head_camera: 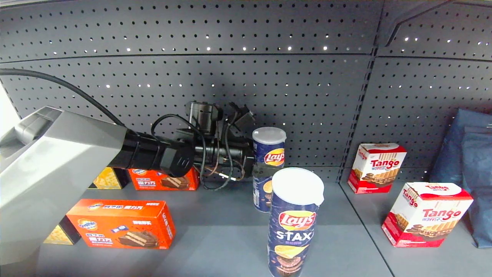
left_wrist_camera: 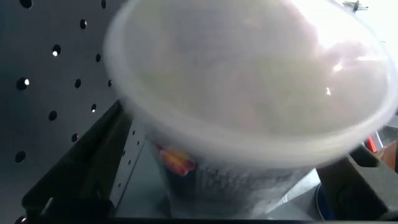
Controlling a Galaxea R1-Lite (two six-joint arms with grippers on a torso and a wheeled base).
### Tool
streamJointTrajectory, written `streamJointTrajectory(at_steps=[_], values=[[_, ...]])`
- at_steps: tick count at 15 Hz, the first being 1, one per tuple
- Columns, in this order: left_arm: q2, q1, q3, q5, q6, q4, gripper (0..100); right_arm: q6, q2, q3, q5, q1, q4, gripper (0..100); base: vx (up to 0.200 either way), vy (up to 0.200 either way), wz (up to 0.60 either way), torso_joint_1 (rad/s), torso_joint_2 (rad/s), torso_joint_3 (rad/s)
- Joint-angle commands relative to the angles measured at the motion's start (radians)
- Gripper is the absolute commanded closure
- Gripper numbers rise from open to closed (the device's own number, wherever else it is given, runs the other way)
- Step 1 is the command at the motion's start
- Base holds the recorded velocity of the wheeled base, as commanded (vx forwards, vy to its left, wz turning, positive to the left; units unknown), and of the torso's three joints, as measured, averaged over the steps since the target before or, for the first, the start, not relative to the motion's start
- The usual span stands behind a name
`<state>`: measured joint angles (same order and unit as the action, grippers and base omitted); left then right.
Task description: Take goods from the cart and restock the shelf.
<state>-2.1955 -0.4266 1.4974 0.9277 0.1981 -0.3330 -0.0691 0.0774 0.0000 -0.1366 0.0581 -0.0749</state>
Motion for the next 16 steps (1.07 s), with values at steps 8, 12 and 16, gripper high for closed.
streamJointTrajectory(at_steps=[8, 12, 16], values=[[0.200, 0.075, -0.224, 0.000, 0.001, -0.008, 0, -0.001, 0.001, 0.000, 0.003, 0.000, 0.000, 0, 0.000, 0.000, 0.00, 0.000, 0.00, 0.000], [0.342, 0.121, -0.344, -0.016, -0.003, -0.006, 0, -0.012, 0.002, 0.000, 0.025, 0.000, 0.001, 0, 0.000, 0.000, 0.00, 0.000, 0.00, 0.000], [0.487, 0.083, -0.437, -0.271, -0.017, 0.032, 0, -0.011, 0.002, 0.000, 0.026, 0.000, 0.003, 0, 0.000, 0.000, 0.00, 0.000, 0.00, 0.000]])
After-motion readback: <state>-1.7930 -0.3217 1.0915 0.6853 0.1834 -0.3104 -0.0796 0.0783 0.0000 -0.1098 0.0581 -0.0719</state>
